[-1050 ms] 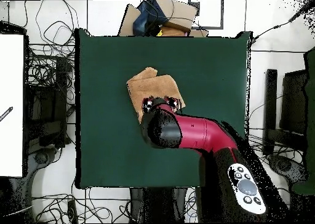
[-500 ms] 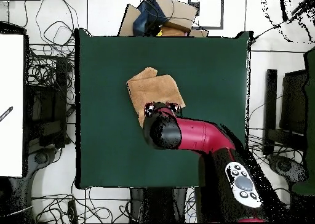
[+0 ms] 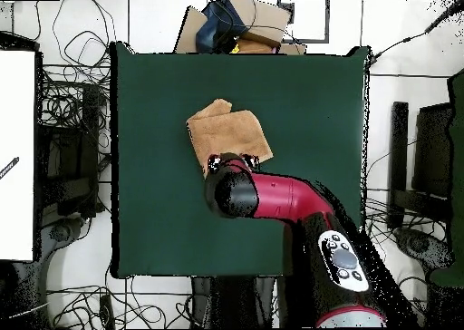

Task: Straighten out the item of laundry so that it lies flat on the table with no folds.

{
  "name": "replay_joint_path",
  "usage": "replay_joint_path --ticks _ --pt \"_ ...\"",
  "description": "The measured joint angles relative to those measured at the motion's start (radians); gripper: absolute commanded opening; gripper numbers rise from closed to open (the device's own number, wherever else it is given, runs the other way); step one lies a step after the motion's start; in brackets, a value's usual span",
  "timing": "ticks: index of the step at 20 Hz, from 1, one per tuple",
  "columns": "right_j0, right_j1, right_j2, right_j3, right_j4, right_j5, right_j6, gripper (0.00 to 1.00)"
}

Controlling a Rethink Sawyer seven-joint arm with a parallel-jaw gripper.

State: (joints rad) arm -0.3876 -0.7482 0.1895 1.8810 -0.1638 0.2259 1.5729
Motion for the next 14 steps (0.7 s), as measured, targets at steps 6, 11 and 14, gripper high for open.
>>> replay_joint_path --ticks 6,11,14 --pt "0.021 0.028 -0.017 -0.025 0.003 0.000 0.000 1.00" --pt "0.023 0.049 -0.019 -0.049 0.012 0.000 0.000 1.00" --pt "0.023 0.068 -0.019 -0.065 0.022 0.000 0.000 1.00"
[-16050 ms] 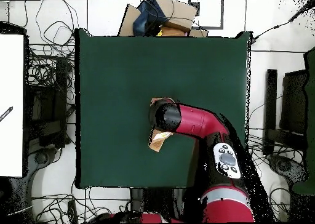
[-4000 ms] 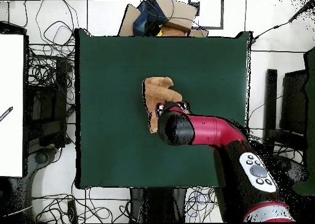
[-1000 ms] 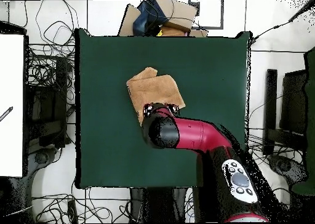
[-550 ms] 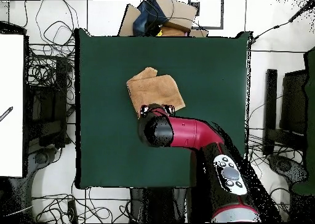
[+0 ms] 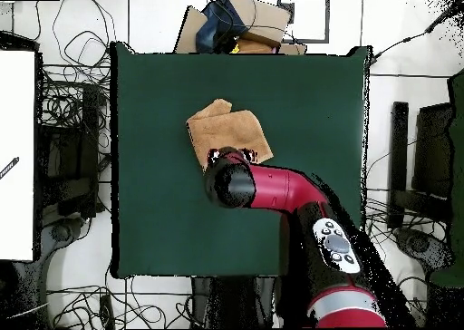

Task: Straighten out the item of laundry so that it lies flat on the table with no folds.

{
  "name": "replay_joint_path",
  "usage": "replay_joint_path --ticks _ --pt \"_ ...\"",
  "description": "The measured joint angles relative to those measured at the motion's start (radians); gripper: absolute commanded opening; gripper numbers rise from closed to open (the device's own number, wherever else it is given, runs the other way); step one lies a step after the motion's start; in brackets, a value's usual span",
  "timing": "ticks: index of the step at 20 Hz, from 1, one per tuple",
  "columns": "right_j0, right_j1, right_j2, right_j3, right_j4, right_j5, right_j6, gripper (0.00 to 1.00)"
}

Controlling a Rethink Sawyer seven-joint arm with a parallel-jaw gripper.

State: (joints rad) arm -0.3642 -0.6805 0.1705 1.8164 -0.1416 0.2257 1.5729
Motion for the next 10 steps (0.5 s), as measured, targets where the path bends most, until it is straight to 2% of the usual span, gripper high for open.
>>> replay_joint_path --ticks 10 --pt "0.000 0.055 0.000 -0.055 0.010 0.000 0.000 1.00"
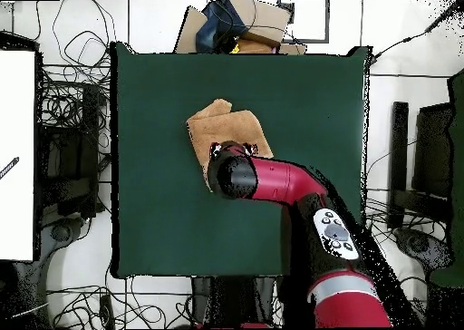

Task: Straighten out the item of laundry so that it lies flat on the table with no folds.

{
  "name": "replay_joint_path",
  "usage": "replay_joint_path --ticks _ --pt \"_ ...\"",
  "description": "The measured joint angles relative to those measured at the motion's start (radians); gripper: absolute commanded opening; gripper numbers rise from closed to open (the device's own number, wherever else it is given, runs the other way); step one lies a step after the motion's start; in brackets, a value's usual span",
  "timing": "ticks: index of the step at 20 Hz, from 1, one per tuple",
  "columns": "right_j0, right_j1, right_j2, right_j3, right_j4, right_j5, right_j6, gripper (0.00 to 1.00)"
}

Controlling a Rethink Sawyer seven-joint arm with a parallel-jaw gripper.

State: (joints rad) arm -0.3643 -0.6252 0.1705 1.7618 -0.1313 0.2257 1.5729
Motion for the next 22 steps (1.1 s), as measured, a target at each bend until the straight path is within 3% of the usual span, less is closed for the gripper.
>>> replay_joint_path --ticks 10,11,22 --pt "0.000 0.043 0.000 -0.044 -0.001 0.000 0.000 1.00" --pt "0.000 0.047 0.000 -0.050 -0.001 0.000 0.000 0.00" --pt "0.000 0.065 0.000 -0.071 -0.002 0.000 0.000 0.00"
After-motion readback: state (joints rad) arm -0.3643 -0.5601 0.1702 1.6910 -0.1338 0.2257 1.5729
